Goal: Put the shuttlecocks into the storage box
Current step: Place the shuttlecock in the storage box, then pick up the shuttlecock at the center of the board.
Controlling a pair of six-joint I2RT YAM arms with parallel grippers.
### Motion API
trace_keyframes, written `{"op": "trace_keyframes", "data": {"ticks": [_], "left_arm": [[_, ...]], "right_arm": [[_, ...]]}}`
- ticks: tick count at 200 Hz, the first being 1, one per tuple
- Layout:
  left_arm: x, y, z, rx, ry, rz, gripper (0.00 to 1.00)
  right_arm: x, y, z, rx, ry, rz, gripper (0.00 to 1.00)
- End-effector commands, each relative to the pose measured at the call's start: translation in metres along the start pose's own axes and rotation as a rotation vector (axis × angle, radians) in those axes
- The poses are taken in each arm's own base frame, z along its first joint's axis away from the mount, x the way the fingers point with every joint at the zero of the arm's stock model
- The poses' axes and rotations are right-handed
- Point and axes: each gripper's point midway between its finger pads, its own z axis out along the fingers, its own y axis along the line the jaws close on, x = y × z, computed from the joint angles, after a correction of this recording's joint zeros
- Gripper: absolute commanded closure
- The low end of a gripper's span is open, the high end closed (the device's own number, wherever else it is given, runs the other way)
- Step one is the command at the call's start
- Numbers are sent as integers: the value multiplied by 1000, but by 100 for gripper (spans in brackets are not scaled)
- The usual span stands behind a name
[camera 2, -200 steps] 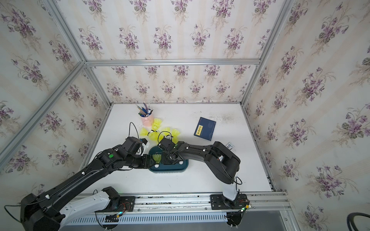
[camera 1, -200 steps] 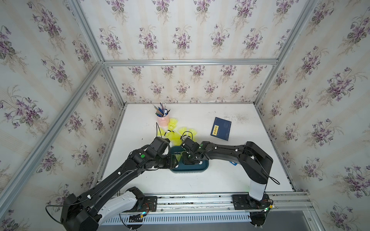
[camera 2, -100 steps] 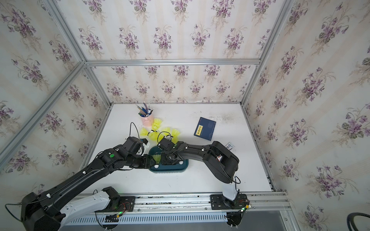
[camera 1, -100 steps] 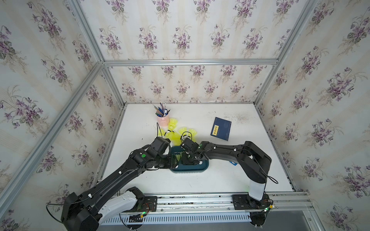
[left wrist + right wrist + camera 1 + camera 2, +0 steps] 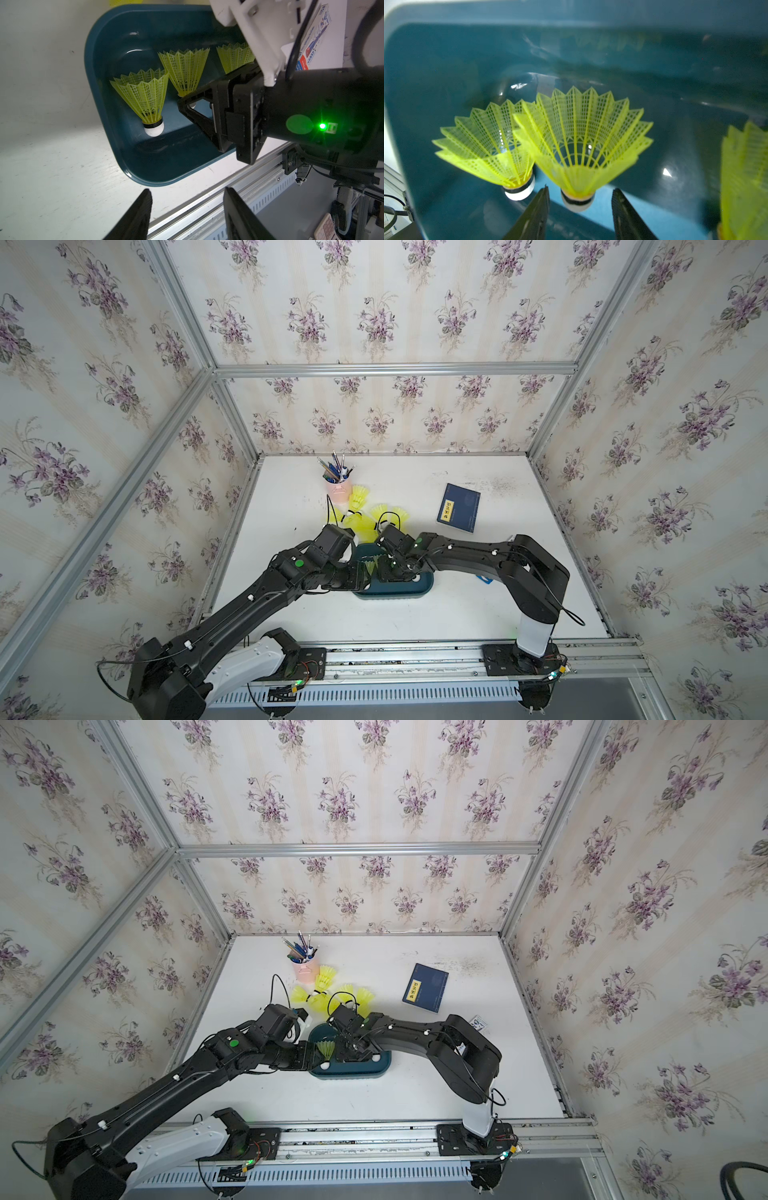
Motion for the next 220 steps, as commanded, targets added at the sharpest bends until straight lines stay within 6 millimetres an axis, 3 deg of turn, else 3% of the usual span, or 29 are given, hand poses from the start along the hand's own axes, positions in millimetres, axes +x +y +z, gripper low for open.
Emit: {"op": "trace_keyframes", "data": {"ticks": [1, 40, 70, 106, 128, 158, 220], "left_arm": [[-3, -2, 0, 5, -10, -2, 41], [-7, -6, -4, 11, -19, -10, 41], [-17, -14, -16, 17, -46, -8, 41], [-38, -24, -30, 31, -78, -25, 41], [-55, -28, -34, 46, -97, -42, 41], [-76, -31, -32, 73, -97, -65, 41], [-113, -22, -14, 80, -94, -117, 40]], "right_arm": [[-2, -2, -7, 14, -12, -8, 47], [-4, 3, -26, 5, -34, -12, 47], [-15, 7, -56, 15, -84, -32, 47], [-49, 0, -96, 41, -169, -47, 51], [-75, -11, -109, 50, -204, -43, 57], [-105, -15, -110, 46, -219, -76, 60], [-155, -11, -75, 56, -200, -145, 64]]}}
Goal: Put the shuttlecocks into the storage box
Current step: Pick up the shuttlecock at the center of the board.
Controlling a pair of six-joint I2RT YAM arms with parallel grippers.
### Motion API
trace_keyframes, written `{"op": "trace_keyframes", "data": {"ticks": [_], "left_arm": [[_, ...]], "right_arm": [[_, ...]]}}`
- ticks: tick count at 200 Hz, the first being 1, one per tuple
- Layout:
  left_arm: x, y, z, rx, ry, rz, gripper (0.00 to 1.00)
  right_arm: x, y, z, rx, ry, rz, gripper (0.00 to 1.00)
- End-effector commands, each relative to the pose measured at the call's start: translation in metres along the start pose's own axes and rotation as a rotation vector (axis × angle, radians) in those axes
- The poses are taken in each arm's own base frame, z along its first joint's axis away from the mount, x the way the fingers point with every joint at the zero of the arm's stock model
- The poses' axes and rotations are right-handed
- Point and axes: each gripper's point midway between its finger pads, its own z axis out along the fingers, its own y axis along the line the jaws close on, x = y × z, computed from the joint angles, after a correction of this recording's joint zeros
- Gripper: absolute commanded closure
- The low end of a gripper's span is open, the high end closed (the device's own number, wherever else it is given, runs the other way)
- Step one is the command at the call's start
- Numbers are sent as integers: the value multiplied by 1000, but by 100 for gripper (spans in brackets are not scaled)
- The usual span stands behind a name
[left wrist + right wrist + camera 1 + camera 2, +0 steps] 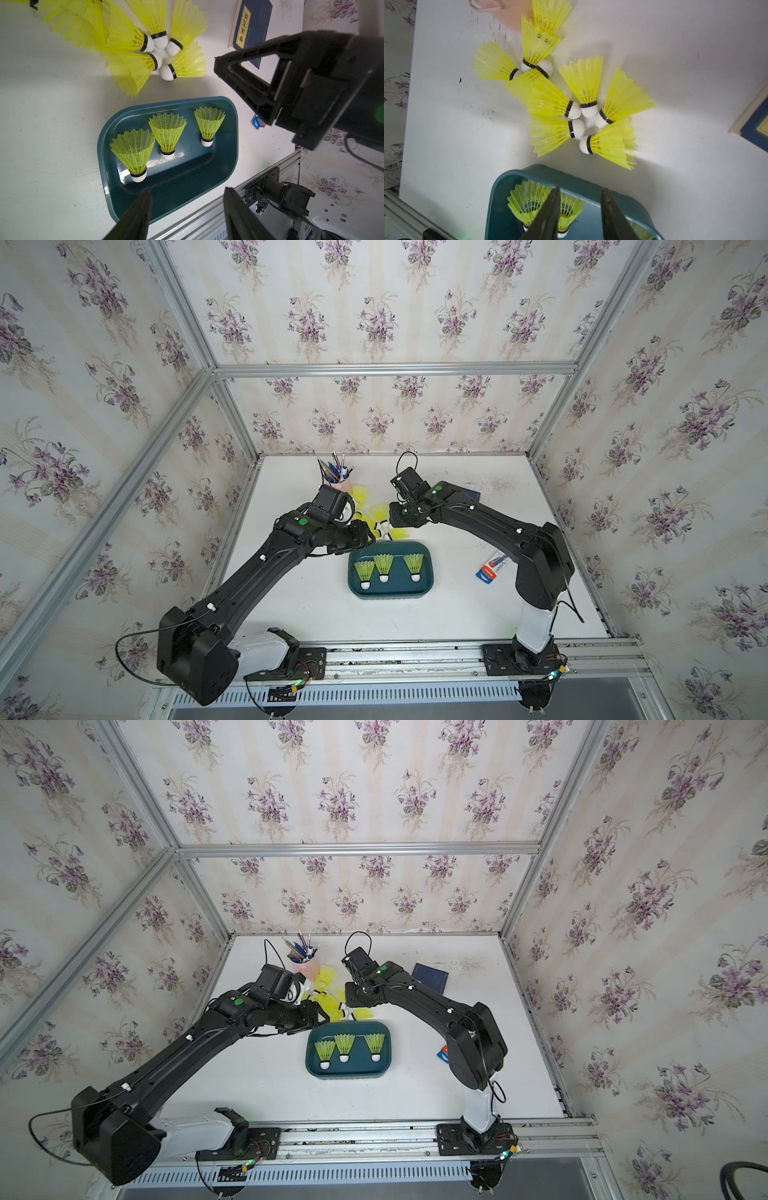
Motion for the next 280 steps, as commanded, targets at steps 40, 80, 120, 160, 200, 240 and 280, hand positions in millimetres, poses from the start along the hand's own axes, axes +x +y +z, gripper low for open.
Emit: {"op": "trace_keyframes", "data": {"ticks": [40, 80, 120, 160, 200, 240, 280], "left_arm": [[-32, 6, 18, 22, -12, -14, 37], [-47, 22, 32, 10, -6, -60, 35], [-52, 24, 42, 22, 4, -68, 35], [-58, 28, 44, 22, -4, -77, 22], [-56, 35, 42, 13, -3, -87, 19], [-52, 43, 37, 6, -6, -107, 19], [-48, 42, 34, 16, -6, -106, 19]], "right_arm": [[-17, 5, 44, 12, 36, -69, 64], [-18, 3, 69, 26, 56, -61, 63], [-15, -7, 91, 71, 79, -58, 63], [-15, -13, 102, 83, 86, -43, 61], [-15, -15, 111, 89, 95, -40, 61], [-16, -19, 118, 100, 94, -39, 62], [-14, -23, 124, 110, 102, -35, 63]]}}
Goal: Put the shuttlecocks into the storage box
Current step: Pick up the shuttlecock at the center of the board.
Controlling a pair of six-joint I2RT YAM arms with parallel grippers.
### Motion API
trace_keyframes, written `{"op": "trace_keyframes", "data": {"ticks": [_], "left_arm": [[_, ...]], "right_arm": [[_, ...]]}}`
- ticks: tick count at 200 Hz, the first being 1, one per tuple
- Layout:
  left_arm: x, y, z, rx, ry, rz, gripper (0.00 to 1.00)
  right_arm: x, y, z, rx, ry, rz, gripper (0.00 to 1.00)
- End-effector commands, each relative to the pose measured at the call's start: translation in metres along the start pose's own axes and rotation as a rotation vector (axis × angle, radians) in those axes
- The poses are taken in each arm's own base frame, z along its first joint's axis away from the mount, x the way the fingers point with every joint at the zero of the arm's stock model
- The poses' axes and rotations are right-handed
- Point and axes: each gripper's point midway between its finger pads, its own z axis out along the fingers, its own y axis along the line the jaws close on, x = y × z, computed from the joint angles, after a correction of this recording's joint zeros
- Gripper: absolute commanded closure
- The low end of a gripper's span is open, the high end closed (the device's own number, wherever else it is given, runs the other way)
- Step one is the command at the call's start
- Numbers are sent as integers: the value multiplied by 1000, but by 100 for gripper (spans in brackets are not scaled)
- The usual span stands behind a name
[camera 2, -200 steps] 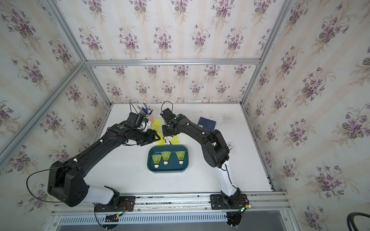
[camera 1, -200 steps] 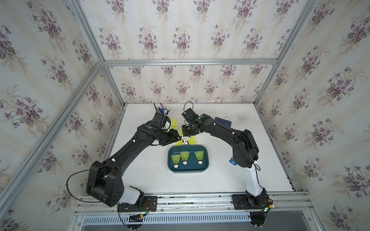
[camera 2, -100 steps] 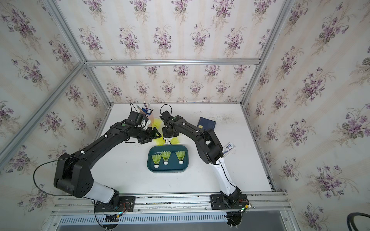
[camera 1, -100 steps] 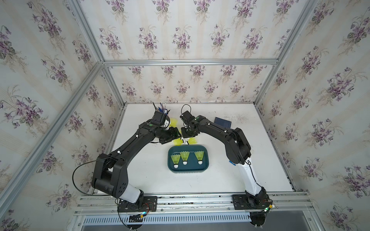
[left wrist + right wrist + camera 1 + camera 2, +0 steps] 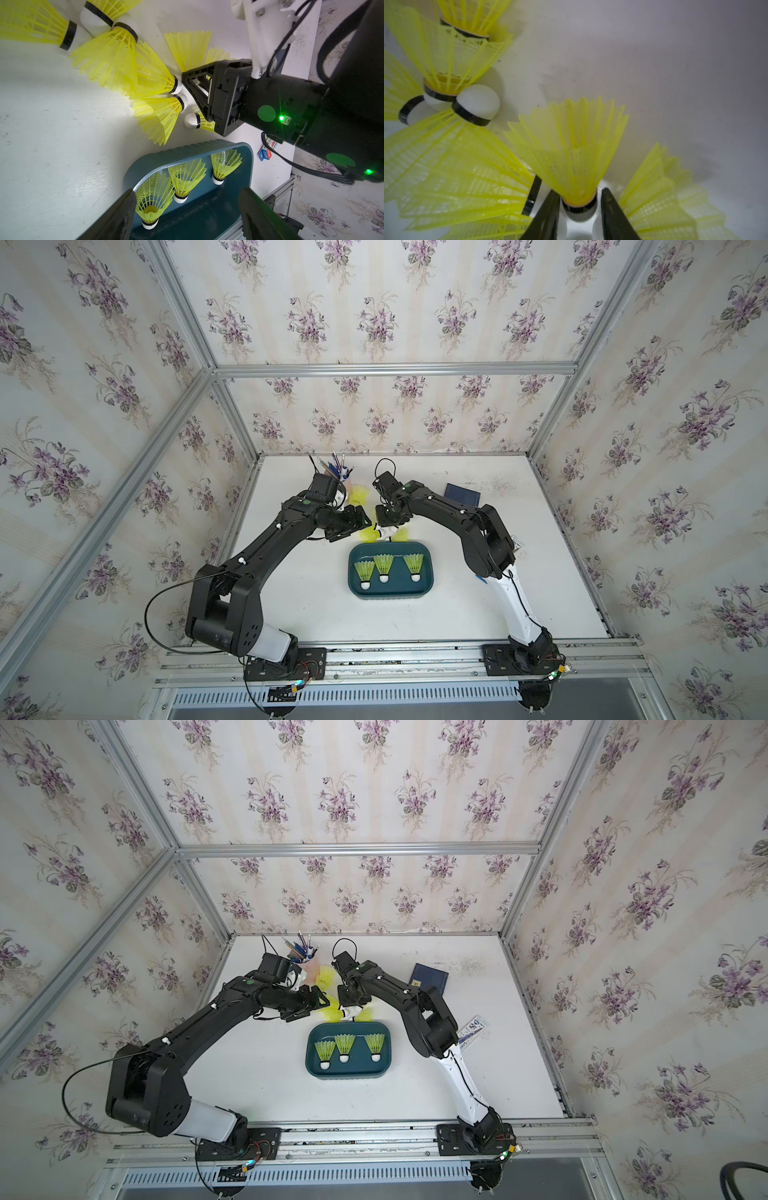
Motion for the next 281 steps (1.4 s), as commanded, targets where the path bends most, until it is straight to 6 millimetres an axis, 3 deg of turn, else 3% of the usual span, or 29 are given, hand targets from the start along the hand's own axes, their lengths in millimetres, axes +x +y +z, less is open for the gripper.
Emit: {"op": "trace_keyframes", "data": {"ticks": [1, 65, 151, 225, 274, 281], "left_arm": [[0, -3, -3, 15, -5, 17, 19], [7, -2, -3, 28, 5, 17, 19], [9, -3, -1, 38, 12, 23, 21], [14, -13, -2, 64, 21, 58, 22], [26, -21, -7, 64, 39, 94, 22], [28, -26, -17, 79, 20, 112, 22]], "right_arm": [[-2, -3, 3, 11, -7, 5, 63], [-6, -6, 8, 8, -11, 19, 63], [-9, -5, 5, 0, -21, 30, 75], [-17, 6, -35, -43, -66, 42, 77], [-7, 13, -81, -79, -100, 48, 77], [-5, 14, -88, -86, -102, 48, 77]]}}
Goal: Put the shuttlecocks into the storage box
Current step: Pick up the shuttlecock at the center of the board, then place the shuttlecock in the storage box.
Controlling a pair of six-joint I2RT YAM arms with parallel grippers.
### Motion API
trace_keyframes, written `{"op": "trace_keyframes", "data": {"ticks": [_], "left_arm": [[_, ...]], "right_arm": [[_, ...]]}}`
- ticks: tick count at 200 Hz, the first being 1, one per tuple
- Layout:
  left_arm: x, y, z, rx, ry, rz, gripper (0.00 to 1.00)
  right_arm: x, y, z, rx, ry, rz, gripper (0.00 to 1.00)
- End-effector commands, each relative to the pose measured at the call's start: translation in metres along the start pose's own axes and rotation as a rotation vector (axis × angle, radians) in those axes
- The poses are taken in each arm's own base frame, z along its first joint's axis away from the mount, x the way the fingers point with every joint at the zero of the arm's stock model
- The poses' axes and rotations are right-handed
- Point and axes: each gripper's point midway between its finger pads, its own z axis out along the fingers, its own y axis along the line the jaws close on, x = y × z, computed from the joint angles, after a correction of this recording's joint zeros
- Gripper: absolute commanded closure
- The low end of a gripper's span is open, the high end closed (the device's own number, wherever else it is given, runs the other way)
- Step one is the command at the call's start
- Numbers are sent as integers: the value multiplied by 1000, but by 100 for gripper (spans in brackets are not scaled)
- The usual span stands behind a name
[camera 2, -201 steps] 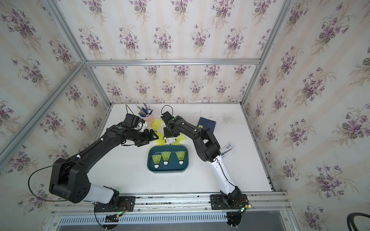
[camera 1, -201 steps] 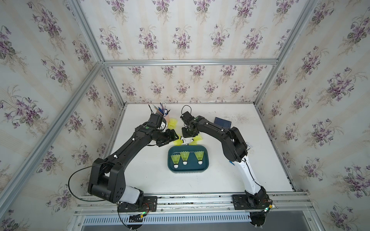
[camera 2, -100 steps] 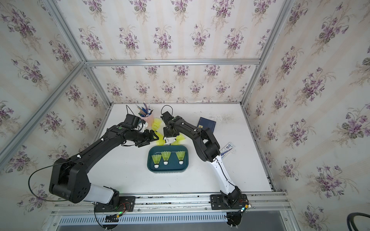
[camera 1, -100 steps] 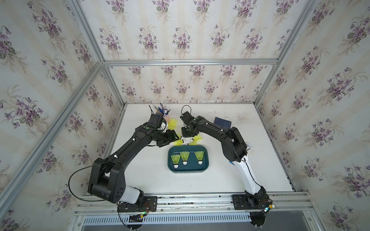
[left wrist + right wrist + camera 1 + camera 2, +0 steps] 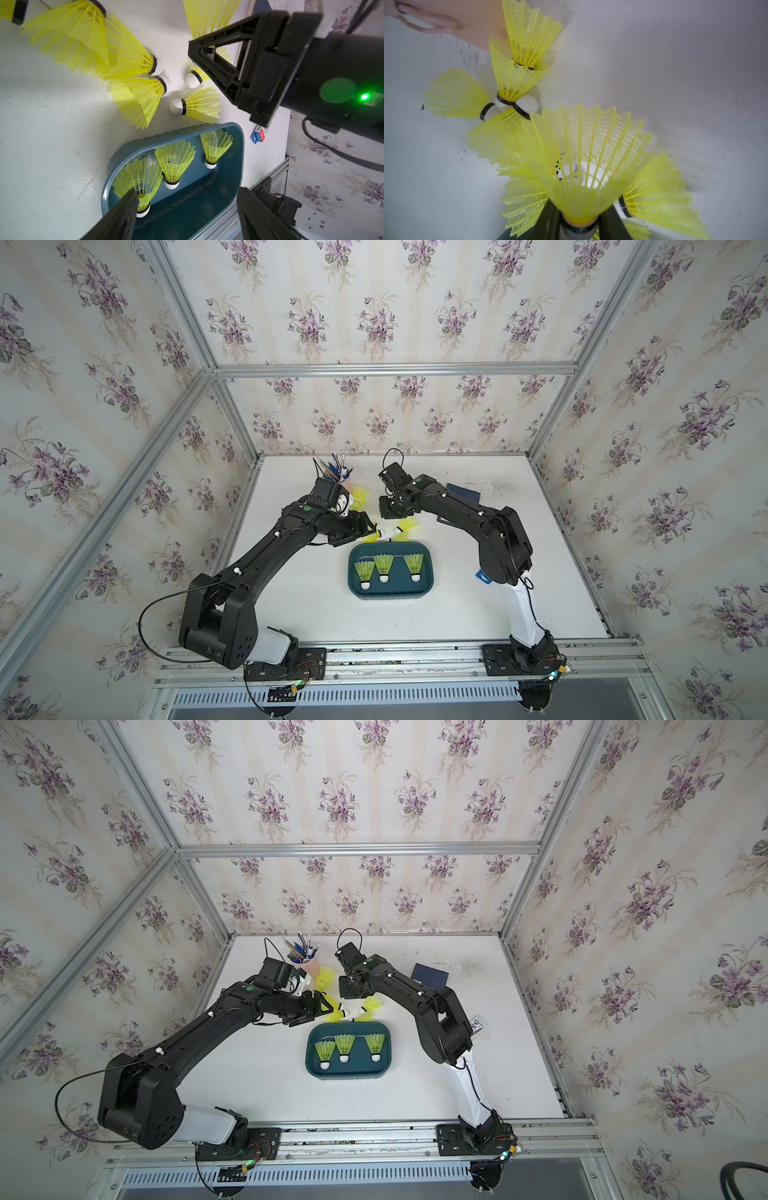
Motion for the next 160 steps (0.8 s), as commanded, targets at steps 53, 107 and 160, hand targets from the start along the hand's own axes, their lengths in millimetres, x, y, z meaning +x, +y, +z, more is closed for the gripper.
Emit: {"op": "trace_keyframes", "data": {"ticks": [53, 107, 160], "left_arm": [[35, -19, -20, 14, 17, 111, 22], [70, -21, -25, -1, 52, 150, 22], [104, -19, -18, -15, 83, 189, 22]], "right_arm": [[45, 13, -62, -40, 15, 18, 77], [103, 19, -92, -57, 63, 12, 78], [164, 17, -101, -63, 138, 10, 78]]}}
